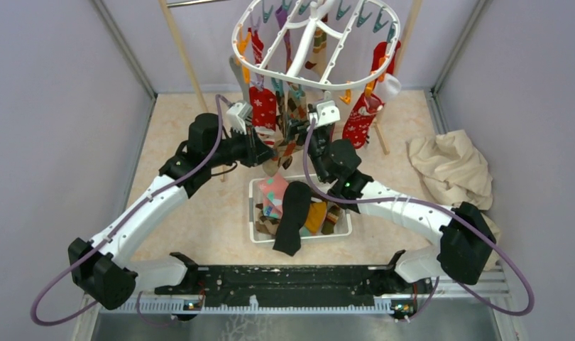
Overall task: Remove the socks clipped to the hanger
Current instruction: Remove the sock from the hanger.
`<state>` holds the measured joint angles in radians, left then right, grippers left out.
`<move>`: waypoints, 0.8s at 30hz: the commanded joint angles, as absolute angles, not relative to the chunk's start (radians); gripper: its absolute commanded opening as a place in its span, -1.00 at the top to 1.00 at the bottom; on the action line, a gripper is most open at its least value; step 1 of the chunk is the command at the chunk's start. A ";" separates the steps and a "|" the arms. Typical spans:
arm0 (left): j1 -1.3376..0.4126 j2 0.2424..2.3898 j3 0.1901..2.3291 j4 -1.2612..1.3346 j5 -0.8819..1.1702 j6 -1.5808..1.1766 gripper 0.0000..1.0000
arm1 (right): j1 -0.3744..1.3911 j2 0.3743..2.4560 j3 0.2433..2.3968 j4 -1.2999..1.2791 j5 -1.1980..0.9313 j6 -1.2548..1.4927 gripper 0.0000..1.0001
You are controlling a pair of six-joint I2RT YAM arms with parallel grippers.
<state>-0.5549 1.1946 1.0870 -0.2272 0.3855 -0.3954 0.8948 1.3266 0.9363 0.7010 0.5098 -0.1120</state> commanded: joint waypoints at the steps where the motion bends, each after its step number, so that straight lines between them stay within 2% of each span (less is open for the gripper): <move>1: -0.560 1.194 1.094 -0.220 0.421 -0.398 0.64 | 0.907 1.346 1.034 0.814 0.495 -0.132 -0.32; 24: -0.563 1.159 1.048 -0.219 0.436 -0.401 0.64 | 0.834 1.435 1.157 0.792 0.450 -0.110 -0.32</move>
